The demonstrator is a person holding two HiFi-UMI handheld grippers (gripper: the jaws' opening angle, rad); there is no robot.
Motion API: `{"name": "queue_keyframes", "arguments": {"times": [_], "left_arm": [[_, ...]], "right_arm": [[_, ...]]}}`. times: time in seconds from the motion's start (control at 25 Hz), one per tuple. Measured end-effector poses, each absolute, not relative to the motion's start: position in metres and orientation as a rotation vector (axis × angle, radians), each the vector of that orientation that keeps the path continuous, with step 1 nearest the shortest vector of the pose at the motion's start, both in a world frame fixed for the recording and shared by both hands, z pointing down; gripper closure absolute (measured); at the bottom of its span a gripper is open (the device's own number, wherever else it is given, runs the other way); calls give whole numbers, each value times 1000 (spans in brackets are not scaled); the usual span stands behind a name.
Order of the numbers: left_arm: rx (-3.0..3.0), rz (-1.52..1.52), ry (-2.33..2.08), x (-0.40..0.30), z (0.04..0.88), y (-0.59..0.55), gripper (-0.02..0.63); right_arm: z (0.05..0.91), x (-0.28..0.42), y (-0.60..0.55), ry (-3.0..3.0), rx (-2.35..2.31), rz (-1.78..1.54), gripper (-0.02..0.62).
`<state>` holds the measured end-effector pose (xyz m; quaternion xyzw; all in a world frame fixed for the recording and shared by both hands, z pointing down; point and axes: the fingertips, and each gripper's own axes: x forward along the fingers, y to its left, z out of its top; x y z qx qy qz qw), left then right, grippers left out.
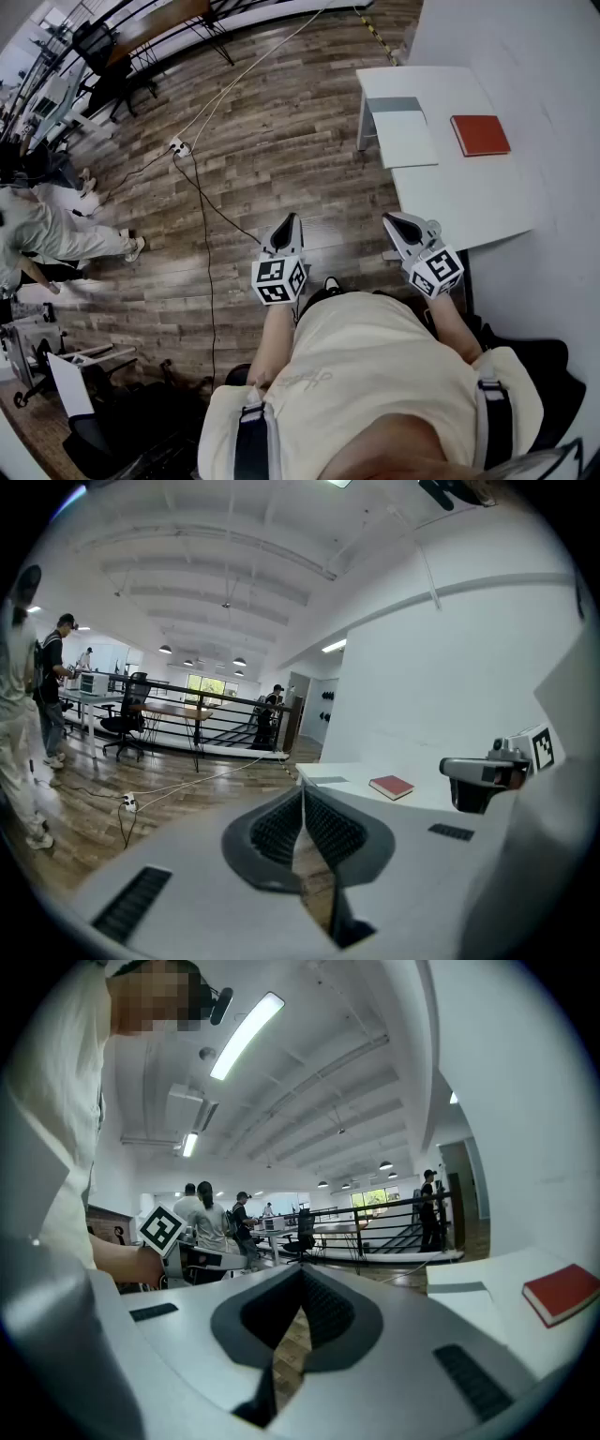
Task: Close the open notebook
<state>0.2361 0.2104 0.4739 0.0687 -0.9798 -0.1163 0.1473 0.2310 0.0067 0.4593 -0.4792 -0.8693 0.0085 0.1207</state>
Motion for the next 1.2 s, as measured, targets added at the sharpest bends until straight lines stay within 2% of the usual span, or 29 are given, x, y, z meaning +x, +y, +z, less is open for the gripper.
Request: {"name": "queue_keyframes", "arguments": {"times": [0.52, 0.72, 0.8, 0.96, 1.2], "left_arm": [[236, -299, -2854, 223, 464, 252, 583], [285, -286, -2800, 220, 487, 257, 583], [287, -366, -2759, 214, 500, 258, 583], [298, -602, -2703, 183, 509, 251, 583], [295, -428, -2712, 112, 500, 253, 583]], "right_arm": [[463, 208, 47, -2571, -1368, -50, 588], [470, 213, 59, -2539, -1365, -43, 588], [477, 212, 59, -2522, -1342, -34, 588], [490, 188, 46, -2489, -1316, -24, 588], [499, 117, 50, -2521, -1330, 17, 588]]}}
